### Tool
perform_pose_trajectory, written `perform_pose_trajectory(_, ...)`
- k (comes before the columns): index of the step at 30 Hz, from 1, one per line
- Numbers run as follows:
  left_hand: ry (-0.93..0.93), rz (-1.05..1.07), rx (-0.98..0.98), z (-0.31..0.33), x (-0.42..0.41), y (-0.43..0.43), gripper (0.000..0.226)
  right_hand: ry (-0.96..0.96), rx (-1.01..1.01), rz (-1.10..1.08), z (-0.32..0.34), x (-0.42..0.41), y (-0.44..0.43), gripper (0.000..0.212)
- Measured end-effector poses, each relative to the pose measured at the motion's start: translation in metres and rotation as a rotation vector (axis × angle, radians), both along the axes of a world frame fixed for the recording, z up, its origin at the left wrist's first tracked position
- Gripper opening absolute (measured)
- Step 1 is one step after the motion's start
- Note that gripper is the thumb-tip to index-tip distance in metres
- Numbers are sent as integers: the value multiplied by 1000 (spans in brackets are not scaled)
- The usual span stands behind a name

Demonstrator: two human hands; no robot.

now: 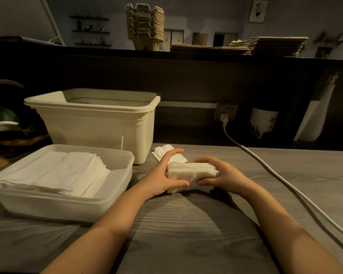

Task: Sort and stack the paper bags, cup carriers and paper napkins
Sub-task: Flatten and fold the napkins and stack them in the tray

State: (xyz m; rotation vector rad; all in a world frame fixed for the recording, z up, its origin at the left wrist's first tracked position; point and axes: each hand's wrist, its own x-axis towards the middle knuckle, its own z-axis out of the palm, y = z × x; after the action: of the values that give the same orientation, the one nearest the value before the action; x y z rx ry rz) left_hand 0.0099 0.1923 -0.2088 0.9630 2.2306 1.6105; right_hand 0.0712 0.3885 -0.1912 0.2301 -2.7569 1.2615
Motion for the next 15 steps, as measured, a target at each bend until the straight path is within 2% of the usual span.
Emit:
perform_pose_trajectory(6, 57, 121, -65, 0, -8, 1, 39, 36, 74, -72, 1, -1, 5, 33)
perform_pose_trajectory(11, 94, 159, -54, 1, -7, 1, 32, 51, 45, -91, 1, -2, 4, 27)
perform_pose_trajectory(13, 90, 163, -70, 0, -6, 1, 35, 0, 39, -96, 0, -2, 4, 34)
perform_pose_trajectory(15, 67, 157, -78, 0, -4, 2, 41, -79, -2, -97, -2, -1, 2, 55)
